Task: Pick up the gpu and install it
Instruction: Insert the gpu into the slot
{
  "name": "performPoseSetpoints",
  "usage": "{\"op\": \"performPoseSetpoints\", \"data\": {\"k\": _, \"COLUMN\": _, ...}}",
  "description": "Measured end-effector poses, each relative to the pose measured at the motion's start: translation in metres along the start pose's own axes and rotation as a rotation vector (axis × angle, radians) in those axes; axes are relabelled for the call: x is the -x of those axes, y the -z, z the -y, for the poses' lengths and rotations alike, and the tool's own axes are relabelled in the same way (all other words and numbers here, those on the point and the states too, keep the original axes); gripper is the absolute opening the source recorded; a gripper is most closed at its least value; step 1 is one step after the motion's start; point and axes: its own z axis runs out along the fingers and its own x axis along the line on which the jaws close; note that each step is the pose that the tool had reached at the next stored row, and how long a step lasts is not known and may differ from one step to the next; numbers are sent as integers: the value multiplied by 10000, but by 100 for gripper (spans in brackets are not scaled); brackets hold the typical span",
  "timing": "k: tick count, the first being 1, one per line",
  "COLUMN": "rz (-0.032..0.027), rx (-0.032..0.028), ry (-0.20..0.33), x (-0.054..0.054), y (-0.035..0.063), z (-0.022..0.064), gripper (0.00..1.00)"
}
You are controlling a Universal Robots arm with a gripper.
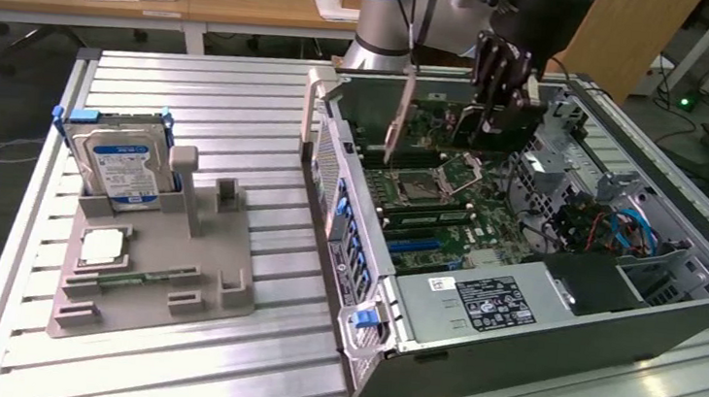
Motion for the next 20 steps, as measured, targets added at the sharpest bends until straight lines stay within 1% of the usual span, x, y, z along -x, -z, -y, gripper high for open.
{"op": "performPoseSetpoints", "data": {"k": 4, "rz": 4, "rx": 12, "ry": 463, "x": 0, "y": -23, "z": 5, "gripper": 28}}
{"op": "performPoseSetpoints", "data": {"k": 6, "rz": 4, "rx": 14, "ry": 592, "x": 0, "y": -42, "z": 8, "gripper": 28}}
{"op": "performPoseSetpoints", "data": {"k": 10, "rz": -14, "rx": 14, "ry": 596, "x": 0, "y": -100, "z": 6, "gripper": 28}}
{"op": "performPoseSetpoints", "data": {"k": 18, "rz": -9, "rx": 15, "ry": 638, "x": -5, "y": -245, "z": -2, "gripper": 28}}
{"op": "performPoseSetpoints", "data": {"k": 20, "rz": -13, "rx": 16, "ry": 638, "x": -23, "y": -268, "z": -1, "gripper": 28}}
